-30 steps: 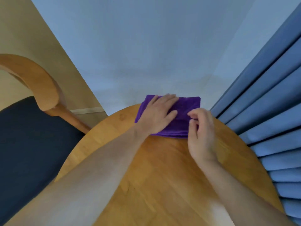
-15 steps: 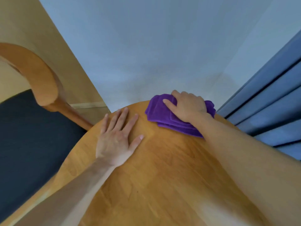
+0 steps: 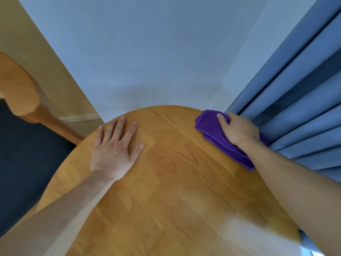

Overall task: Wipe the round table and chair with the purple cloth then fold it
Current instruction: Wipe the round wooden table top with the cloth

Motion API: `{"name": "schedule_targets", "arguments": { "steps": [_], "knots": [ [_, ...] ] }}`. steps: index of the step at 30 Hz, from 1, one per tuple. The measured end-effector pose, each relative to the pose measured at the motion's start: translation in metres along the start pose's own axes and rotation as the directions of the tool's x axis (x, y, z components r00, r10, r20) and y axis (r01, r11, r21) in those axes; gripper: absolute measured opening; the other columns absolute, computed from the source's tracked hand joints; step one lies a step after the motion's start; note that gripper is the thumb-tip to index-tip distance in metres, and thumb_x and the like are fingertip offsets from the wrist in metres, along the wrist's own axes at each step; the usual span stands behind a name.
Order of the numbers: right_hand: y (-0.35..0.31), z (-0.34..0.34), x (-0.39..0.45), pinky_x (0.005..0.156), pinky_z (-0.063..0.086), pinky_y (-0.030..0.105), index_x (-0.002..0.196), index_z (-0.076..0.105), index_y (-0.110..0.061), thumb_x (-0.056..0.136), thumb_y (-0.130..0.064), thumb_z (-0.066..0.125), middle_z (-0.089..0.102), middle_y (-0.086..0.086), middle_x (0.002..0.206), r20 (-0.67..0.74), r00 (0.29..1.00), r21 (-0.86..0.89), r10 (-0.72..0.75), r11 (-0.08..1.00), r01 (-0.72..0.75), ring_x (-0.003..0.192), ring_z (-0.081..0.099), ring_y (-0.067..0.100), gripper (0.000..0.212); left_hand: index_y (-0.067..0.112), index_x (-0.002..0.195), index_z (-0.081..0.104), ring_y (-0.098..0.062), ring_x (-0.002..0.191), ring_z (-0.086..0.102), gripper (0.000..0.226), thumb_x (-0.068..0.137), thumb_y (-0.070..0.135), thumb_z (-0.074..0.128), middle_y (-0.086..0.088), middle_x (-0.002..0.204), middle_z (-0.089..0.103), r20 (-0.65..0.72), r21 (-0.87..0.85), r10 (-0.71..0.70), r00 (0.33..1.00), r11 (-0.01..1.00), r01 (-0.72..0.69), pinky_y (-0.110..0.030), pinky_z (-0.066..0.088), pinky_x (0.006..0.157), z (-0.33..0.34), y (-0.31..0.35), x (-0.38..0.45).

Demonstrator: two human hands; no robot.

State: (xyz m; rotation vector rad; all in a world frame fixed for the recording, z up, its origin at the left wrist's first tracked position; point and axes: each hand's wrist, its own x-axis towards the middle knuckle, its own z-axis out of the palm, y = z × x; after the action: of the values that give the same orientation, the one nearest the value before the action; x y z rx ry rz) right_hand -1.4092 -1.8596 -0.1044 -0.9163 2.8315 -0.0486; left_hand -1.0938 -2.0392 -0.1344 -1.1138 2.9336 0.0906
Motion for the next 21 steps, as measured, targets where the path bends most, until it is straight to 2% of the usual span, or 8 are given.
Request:
{"name": "schedule_targets", "arguments": {
  "steps": [1,3,6,8,10,14,17,21],
  "knots": [
    [-0.010,0.003,0.004,0.070,0.044,0.038,0.101,0.054,-0.024,0.095,-0.067,0.015,0.067,0.008,0.096,-0.018,1.000,-0.010,-0.024,1.000,0.024,0.086,0.061,0.031,0.059,0.030,0.158,0.023,-0.026,0.154,0.010,0.073,0.097,0.069,0.010,-0.005,0.167,0.016,0.009,0.006,-0.003,1.000,1.000,0.003,-0.055,0.011,0.123,0.000,0.000,0.001],
    [-0.029,0.008,0.011,0.075,0.046,0.042,0.110,0.053,-0.023,0.096,-0.065,0.015,0.066,0.008,0.102,-0.045,0.995,-0.050,-0.087,0.995,0.084,0.093,0.062,0.033,0.059,0.026,0.158,0.023,-0.029,0.154,0.008,0.076,0.096,0.067,0.007,-0.009,0.167,0.014,0.040,0.017,-0.024,0.999,1.000,0.023,-0.058,0.008,0.122,0.000,0.005,0.003],
    [-0.046,0.011,0.016,0.080,0.046,0.045,0.120,0.052,-0.023,0.096,-0.066,0.014,0.065,0.009,0.107,-0.060,0.985,-0.065,-0.161,0.985,0.157,0.096,0.061,0.033,0.062,0.016,0.155,0.028,-0.038,0.152,0.009,0.078,0.096,0.064,0.009,-0.020,0.164,0.016,0.054,-0.002,-0.129,0.990,0.992,0.129,-0.064,0.008,0.120,-0.001,0.035,0.011],
    [-0.040,0.010,0.016,0.076,0.045,0.043,0.121,0.052,-0.024,0.096,-0.067,0.013,0.065,0.007,0.105,-0.050,0.983,-0.048,-0.178,0.983,0.175,0.094,0.061,0.031,0.063,0.014,0.155,0.027,-0.039,0.153,0.007,0.080,0.096,0.066,0.012,-0.023,0.163,0.015,0.054,-0.041,-0.144,0.988,0.988,0.146,-0.065,0.006,0.119,-0.001,0.069,0.020],
    [-0.030,0.009,0.016,0.069,0.042,0.038,0.119,0.051,-0.025,0.096,-0.069,0.014,0.064,0.004,0.099,-0.032,0.983,-0.028,-0.181,0.983,0.180,0.090,0.062,0.028,0.062,0.017,0.158,0.017,-0.035,0.154,0.001,0.082,0.095,0.069,0.012,-0.020,0.165,0.009,0.067,-0.046,-0.102,0.993,0.993,0.105,-0.064,0.002,0.120,0.001,0.100,0.026],
    [-0.006,0.007,0.008,0.068,0.041,0.037,0.111,0.052,-0.024,0.095,-0.069,0.015,0.065,0.004,0.097,-0.003,0.997,0.023,-0.081,0.996,0.081,0.091,0.062,0.029,0.061,0.016,0.158,0.016,-0.033,0.154,0.004,0.085,0.094,0.072,0.011,-0.019,0.165,0.011,0.043,-0.025,-0.103,0.994,0.994,0.104,-0.064,0.005,0.120,0.004,0.113,0.029],
    [0.022,0.006,-0.010,0.070,0.041,0.037,0.112,0.054,-0.024,0.096,-0.068,0.014,0.066,0.005,0.100,-0.004,1.000,0.022,0.024,0.999,-0.024,0.094,0.062,0.030,0.062,0.016,0.158,0.017,-0.033,0.154,0.003,0.086,0.093,0.072,0.011,-0.019,0.165,0.011,0.048,-0.029,-0.110,0.993,0.993,0.112,-0.064,0.005,0.120,0.003,0.111,0.027],
    [0.057,0.008,-0.043,0.065,0.042,0.034,0.101,0.055,-0.024,0.095,-0.069,0.014,0.064,0.002,0.091,0.004,0.986,0.099,0.167,0.981,-0.166,0.080,0.058,0.024,0.061,0.014,0.158,0.017,-0.035,0.153,0.004,0.088,0.092,0.072,0.009,-0.021,0.165,0.011,0.053,-0.024,-0.106,0.993,0.994,0.108,-0.065,0.006,0.119,0.000,0.114,0.027]
  ]
}}
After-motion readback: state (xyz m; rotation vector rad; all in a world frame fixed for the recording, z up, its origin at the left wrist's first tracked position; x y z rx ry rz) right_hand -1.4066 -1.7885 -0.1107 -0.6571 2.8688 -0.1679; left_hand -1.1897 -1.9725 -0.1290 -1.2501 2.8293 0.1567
